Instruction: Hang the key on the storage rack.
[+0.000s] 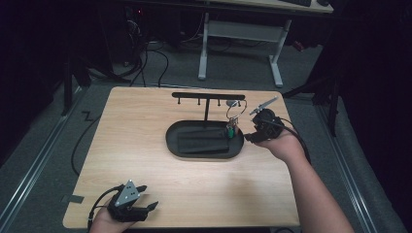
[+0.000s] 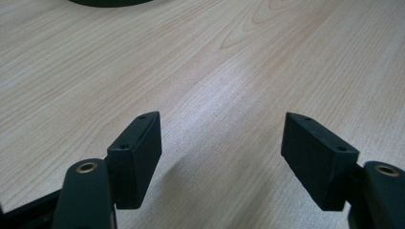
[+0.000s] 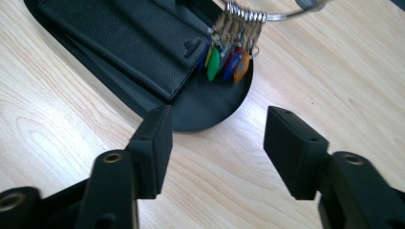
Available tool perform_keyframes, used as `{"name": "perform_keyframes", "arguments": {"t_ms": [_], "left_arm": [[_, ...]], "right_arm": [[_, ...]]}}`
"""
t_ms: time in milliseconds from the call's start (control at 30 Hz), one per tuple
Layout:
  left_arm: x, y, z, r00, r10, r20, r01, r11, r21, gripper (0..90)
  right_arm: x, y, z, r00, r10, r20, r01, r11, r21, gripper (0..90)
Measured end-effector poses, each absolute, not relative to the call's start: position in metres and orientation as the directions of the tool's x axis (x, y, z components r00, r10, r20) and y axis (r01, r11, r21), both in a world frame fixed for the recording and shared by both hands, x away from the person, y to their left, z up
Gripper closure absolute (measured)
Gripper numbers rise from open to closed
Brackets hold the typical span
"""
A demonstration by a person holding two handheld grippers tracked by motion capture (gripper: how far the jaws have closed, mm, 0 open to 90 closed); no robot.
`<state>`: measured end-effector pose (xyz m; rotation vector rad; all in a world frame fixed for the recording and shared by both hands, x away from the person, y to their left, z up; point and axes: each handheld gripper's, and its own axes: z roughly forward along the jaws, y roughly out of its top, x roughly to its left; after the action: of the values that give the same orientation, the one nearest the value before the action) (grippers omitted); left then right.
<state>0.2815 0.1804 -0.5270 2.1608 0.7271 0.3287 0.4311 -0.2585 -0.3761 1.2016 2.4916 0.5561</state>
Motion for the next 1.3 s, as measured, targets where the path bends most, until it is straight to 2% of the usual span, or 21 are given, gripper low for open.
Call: {"name": "perform_keyframes", "arguments": {"t_ms": [300, 600, 633, 667, 700, 767, 967, 1200, 1300], "left_arm": [[0.281, 0.180, -0.527, 0.798, 0.603, -0.017, 0.394, -0.499, 0.772, 30.3], [0.282, 0.181, -0.528, 0.794, 0.608, -0.026, 0.403, -0.494, 0.771, 30.2], [0.282, 0.181, -0.528, 0.793, 0.608, -0.027, 0.404, -0.493, 0.770, 30.2], [0.282, 0.181, -0.528, 0.793, 0.609, -0.029, 0.406, -0.493, 0.770, 30.2], [0.282, 0.181, -0.529, 0.792, 0.609, -0.029, 0.407, -0.493, 0.769, 30.2], [0.282, 0.181, -0.529, 0.791, 0.611, -0.030, 0.409, -0.491, 0.769, 30.2], [0.282, 0.181, -0.529, 0.788, 0.615, -0.040, 0.418, -0.485, 0.768, 30.1], [0.284, 0.183, -0.531, 0.783, 0.619, -0.068, 0.435, -0.466, 0.770, 31.7], [0.283, 0.182, -0.529, 0.786, 0.615, -0.064, 0.430, -0.469, 0.771, 31.4]], "right_arm": [[0.398, -0.267, -0.413, -0.605, 0.789, -0.105, 0.641, 0.561, 0.523, 32.0], [0.371, -0.273, -0.437, -0.586, 0.806, -0.087, 0.627, 0.518, 0.582, 30.0], [0.369, -0.272, -0.439, -0.582, 0.806, -0.108, 0.622, 0.527, 0.578, 29.1], [0.361, -0.270, -0.446, -0.556, 0.813, -0.176, 0.597, 0.537, 0.596, 28.3], [0.361, -0.270, -0.446, -0.556, 0.813, -0.176, 0.597, 0.537, 0.596, 28.3], [0.354, -0.269, -0.454, -0.552, 0.820, -0.151, 0.617, 0.524, 0.588, 32.5], [0.332, -0.266, -0.478, -0.560, 0.820, -0.121, 0.585, 0.494, 0.643, 26.0], [0.300, -0.265, -0.509, -0.541, 0.840, 0.032, 0.586, 0.349, 0.731, 23.2], [0.277, -0.269, -0.520, -0.490, 0.870, 0.057, 0.551, 0.258, 0.794, 23.9]]}}
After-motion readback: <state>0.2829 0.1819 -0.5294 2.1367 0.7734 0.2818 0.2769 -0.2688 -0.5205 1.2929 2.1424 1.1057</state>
